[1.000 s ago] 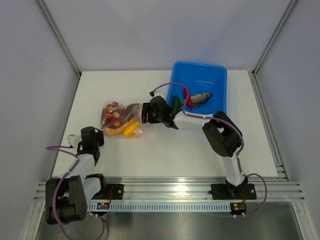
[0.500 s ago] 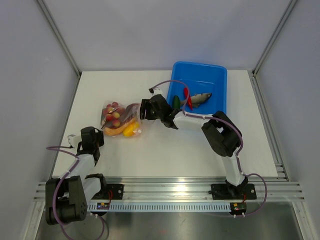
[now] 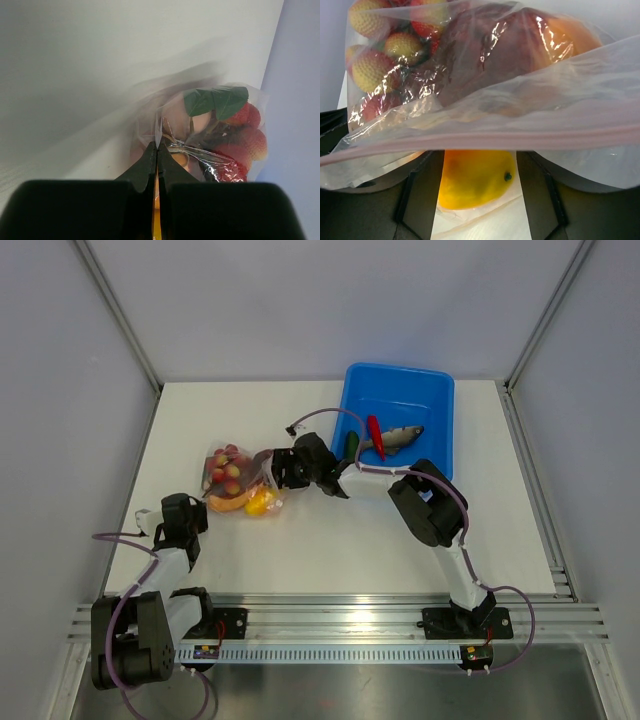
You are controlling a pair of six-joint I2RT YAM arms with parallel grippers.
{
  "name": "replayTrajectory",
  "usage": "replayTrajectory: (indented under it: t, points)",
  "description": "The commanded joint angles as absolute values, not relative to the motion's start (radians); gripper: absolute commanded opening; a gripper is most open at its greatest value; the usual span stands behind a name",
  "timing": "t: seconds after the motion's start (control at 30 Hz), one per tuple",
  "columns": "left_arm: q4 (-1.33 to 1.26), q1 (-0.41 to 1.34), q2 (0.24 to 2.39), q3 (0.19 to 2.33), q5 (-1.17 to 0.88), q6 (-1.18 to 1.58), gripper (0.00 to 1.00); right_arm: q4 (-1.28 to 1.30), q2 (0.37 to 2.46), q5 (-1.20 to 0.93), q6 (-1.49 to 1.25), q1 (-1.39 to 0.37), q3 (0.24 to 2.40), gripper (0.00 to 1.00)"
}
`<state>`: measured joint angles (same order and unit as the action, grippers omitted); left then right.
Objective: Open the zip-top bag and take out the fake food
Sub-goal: Pick up the fake vegetable at the center of the board.
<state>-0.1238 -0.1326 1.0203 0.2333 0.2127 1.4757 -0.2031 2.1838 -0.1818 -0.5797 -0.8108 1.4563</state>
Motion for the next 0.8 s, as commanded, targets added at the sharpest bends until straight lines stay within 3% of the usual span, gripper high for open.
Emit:
replayTrajectory:
  t: [0.0, 0.23, 0.77]
  points:
    - [-0.124, -0.127, 1.006, 0.252, 0.207, 1.485, 0.00, -0.170, 2.161, -0.261, -0.560, -0.819, 1.512, 0.69]
    - [-0.118, -0.127, 1.005, 0.253, 0.209, 1.485, 0.00, -0.107, 2.131, -0.371, -0.459, -0.819, 1.486, 0.73]
    - [-0.104, -0.127, 0.994, 0.255, 0.210, 1.490, 0.00, -0.081, 2.016, -0.388, -0.296, -0.842, 1.365, 0.77]
